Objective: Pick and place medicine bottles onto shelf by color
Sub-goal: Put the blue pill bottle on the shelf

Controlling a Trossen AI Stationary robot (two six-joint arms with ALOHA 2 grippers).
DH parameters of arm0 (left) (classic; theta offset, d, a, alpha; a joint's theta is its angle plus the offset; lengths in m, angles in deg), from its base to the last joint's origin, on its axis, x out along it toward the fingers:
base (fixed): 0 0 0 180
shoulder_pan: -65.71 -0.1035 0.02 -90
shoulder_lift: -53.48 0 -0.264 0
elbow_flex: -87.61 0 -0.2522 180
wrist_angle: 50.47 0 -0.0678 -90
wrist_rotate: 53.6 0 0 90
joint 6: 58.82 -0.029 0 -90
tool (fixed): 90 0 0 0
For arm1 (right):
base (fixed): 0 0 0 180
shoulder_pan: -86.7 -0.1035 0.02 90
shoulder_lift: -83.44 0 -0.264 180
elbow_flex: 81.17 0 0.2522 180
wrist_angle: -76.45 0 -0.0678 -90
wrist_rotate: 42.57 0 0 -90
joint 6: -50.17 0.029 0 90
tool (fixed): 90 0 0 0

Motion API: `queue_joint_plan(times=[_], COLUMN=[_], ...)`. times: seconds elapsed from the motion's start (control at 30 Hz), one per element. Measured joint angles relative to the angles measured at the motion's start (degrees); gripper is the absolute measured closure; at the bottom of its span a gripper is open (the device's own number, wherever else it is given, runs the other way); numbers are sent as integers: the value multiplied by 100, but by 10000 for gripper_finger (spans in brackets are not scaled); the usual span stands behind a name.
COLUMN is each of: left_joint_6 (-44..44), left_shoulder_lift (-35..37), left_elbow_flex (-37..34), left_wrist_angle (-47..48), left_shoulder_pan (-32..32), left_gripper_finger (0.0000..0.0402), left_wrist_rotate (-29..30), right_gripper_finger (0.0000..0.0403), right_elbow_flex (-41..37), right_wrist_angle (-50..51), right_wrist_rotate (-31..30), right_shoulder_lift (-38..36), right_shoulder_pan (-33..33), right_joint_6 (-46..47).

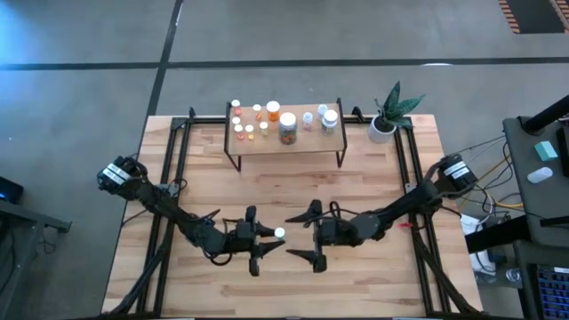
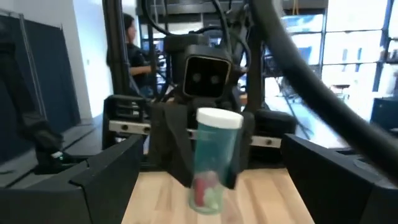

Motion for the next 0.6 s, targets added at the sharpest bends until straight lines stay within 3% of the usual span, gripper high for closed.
queue_joint_plan(times=[0.6], left_joint_6=[13], left_shoulder_lift=[-9], left_elbow_flex=[-8], left_wrist_angle=[46], left_shoulder_pan=[0], left_gripper_finger=[313], left_wrist_rotate=[-11], right_gripper_finger=[33], right_elbow_flex=[883], right_wrist_angle=[1701], right_wrist_rotate=[58], right_shoulder_lift=[3], right_shoulder_pan=[393], right_joint_6=[643])
